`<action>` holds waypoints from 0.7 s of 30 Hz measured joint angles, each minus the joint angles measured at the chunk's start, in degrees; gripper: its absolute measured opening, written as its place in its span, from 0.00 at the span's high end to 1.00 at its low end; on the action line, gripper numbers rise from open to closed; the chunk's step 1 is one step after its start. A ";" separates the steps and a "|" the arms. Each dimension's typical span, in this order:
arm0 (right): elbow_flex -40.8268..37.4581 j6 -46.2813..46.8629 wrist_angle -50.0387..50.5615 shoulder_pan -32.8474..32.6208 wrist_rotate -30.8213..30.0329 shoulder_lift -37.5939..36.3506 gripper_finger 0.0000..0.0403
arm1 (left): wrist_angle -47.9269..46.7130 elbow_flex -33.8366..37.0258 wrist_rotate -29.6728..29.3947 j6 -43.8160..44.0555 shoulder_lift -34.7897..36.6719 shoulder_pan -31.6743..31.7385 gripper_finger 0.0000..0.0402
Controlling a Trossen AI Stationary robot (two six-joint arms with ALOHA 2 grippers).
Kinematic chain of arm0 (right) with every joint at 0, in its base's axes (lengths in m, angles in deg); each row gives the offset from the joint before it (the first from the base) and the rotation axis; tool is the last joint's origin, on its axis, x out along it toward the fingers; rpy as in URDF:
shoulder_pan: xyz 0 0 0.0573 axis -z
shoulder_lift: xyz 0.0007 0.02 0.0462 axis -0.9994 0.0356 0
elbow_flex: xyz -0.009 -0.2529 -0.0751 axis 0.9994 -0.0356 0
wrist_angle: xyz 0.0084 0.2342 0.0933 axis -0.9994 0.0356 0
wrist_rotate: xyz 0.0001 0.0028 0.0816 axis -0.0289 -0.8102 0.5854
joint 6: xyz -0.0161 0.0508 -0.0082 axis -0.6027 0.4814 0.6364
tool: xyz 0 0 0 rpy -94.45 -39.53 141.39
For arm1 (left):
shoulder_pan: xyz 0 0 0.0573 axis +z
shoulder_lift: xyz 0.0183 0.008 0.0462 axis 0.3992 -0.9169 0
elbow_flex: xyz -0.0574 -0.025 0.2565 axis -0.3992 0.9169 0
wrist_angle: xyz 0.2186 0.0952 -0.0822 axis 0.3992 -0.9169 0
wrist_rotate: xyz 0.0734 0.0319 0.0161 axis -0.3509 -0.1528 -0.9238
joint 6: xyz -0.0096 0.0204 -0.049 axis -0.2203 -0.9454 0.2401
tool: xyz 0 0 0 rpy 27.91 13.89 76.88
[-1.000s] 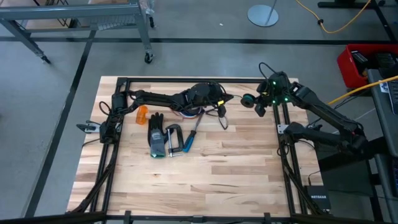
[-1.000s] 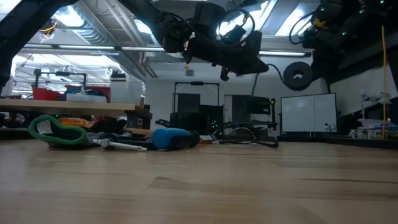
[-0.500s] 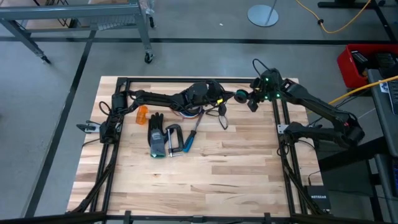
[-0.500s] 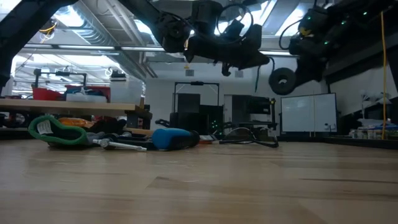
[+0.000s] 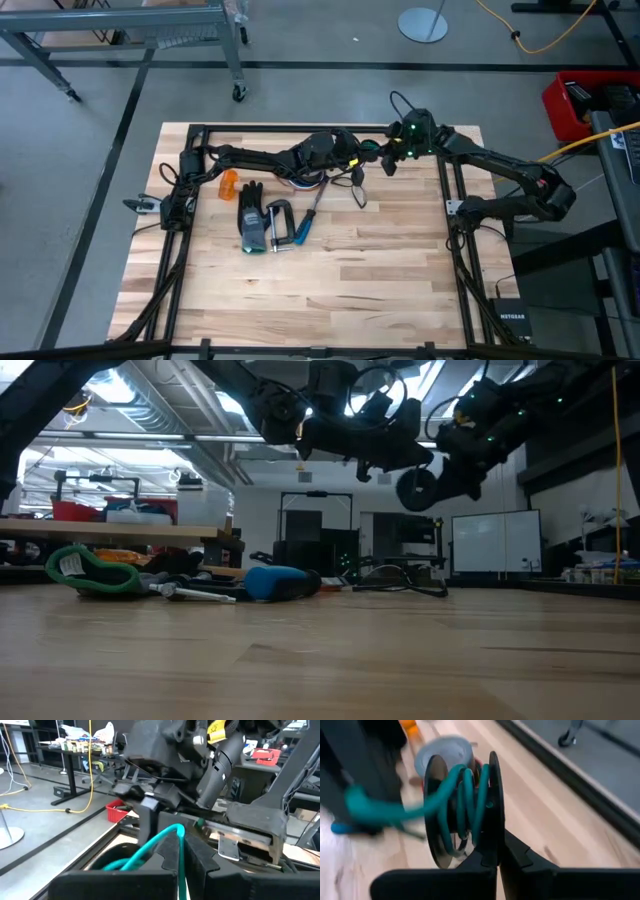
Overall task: Coil cords
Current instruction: Coil the wire in the cable spool
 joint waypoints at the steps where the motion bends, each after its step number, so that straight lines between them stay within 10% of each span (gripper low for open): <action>1: 0.00 0.69 -1.86 -0.50 -0.46 0.48 0.99 | 0.00 0.00 0.00 -0.02 0.00 -0.08 1.00; 21: 0.42 5.97 -11.26 0.28 -2.70 -5.48 0.99 | -1.77 -0.07 0.01 -5.20 0.11 -1.83 1.00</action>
